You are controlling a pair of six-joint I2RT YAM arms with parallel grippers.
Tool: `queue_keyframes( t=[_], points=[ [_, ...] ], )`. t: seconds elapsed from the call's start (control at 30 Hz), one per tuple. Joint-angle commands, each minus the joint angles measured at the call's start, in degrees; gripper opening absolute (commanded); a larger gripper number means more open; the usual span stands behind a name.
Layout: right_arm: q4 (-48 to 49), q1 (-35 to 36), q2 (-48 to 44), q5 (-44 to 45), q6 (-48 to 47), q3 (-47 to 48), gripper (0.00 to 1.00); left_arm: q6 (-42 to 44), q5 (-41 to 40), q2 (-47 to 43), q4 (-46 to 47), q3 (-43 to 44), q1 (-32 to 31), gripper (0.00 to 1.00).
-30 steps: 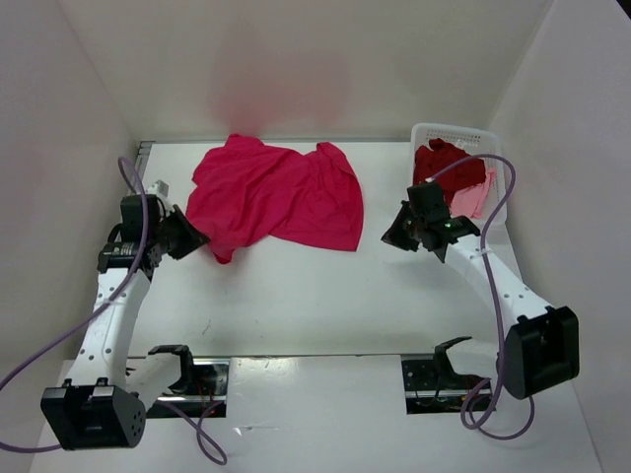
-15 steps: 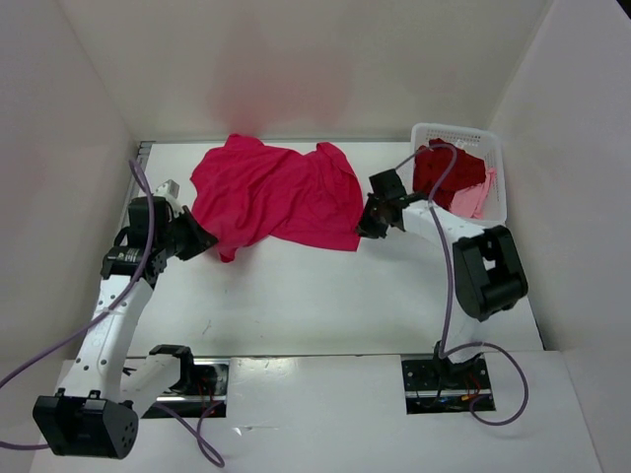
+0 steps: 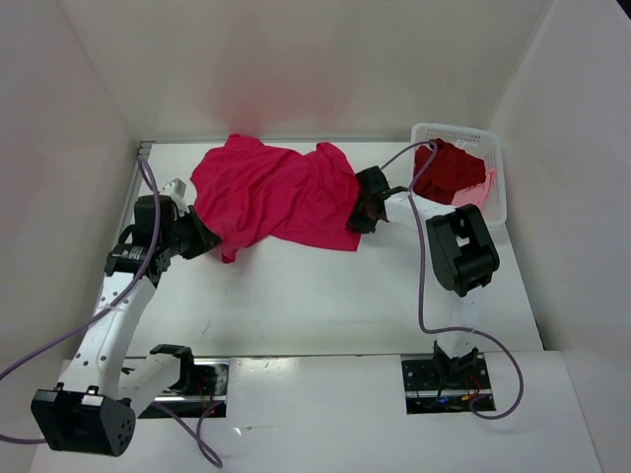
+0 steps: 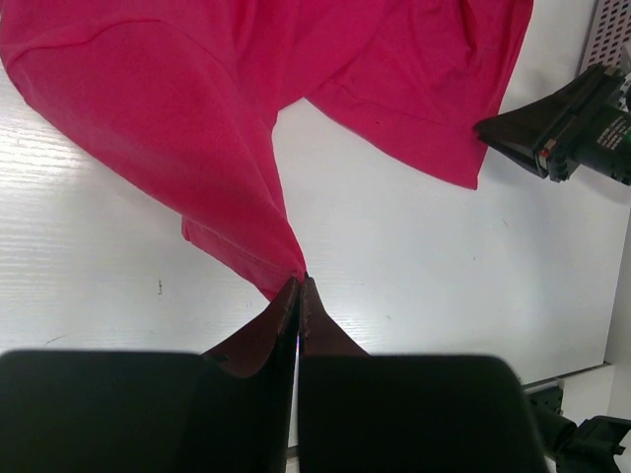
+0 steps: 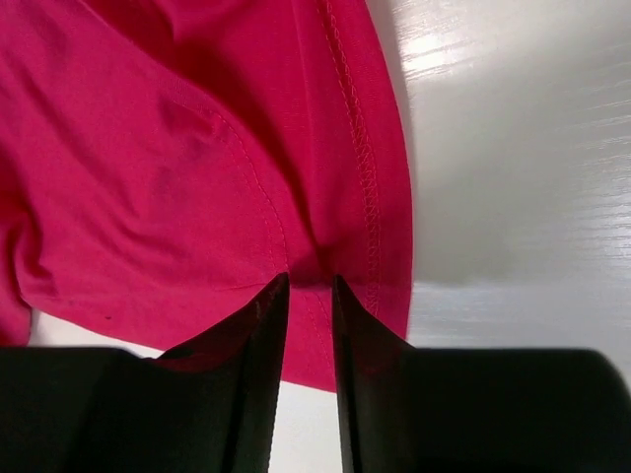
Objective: Fold and stack the t-shirts
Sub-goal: Flatten out the tshirt
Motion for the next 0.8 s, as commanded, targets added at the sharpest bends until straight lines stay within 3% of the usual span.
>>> queue_keyframes(
  t=[0.0,0.43,0.47,0.77],
  points=[
    [1.23,0.74,1.12,3.11,0.39,4.72,0.30,2.00,0.10,0.02,2.32,0.31,-0.67,0.00],
    [-1.06,1.27,2.89,3.72,-0.13,5.09,0.28,2.00,0.10,1.07,2.84,0.83,-0.67,0.00],
    [-1.06,1.27,2.37,3.72,-0.13,4.12,0.31,2.00,0.10,1.07,2.84,0.84,-0.67,0.00],
    [-0.97,1.80,-0.28,5.57,-0.13,1.65,0.31,2.00,0.10,1.07,3.37,0.84,-0.67,0.00]
  ],
)
